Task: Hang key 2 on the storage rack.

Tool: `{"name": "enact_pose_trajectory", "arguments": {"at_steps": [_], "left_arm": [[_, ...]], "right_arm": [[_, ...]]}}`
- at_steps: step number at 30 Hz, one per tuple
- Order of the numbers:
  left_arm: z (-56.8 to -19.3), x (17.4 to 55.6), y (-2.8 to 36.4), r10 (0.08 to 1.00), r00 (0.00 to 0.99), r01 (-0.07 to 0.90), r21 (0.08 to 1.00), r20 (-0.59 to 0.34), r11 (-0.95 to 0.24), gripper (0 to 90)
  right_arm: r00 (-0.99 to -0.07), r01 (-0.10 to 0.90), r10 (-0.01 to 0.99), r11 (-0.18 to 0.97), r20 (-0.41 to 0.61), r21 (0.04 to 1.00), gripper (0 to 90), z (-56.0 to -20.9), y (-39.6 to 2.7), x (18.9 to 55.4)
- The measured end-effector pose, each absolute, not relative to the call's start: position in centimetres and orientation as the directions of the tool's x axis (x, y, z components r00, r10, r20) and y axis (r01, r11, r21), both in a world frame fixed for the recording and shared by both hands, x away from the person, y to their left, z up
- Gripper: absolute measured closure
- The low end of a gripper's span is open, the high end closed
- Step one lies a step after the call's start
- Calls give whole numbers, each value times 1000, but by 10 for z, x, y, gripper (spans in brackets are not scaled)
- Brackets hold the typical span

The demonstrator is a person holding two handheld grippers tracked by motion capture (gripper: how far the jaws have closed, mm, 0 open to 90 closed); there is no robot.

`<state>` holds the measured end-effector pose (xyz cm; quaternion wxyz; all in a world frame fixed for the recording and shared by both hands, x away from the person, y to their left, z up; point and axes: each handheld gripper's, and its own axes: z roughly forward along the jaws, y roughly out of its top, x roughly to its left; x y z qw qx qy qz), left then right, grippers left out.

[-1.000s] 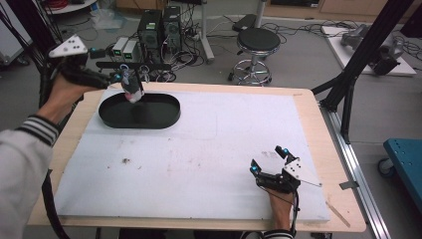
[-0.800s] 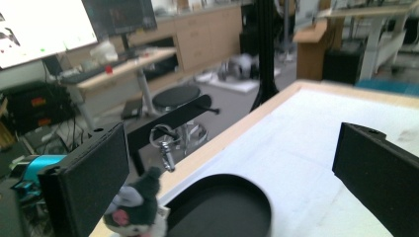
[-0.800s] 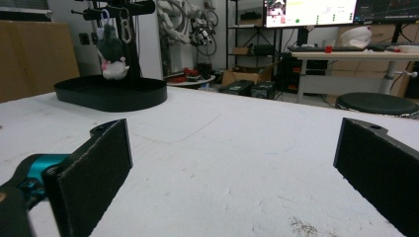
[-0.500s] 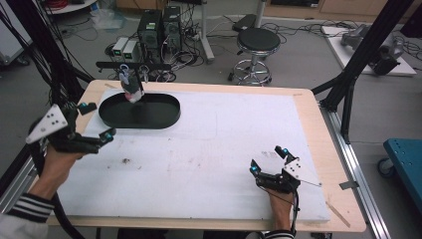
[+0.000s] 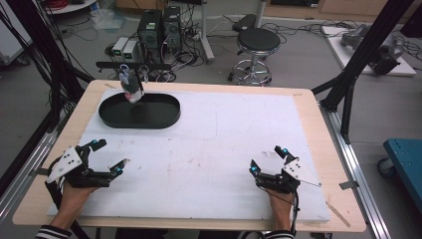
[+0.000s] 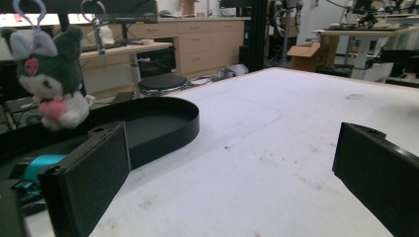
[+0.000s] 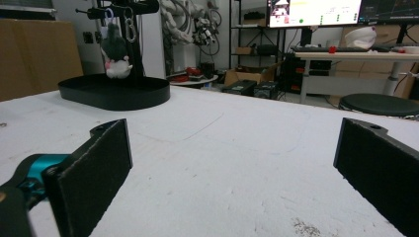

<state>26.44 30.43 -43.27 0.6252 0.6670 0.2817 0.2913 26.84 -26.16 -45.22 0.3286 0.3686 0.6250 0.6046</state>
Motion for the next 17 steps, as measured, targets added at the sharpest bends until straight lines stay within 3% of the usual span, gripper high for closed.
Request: {"name": "enact_pose_trajectory", "arguments": {"at_steps": [17], "left_arm": [[-453,256,313,780,625,-10,1000,20,-18,17]], "right_arm": [[-506,59,862,9,22,998,6,-452,-260,267]]}}
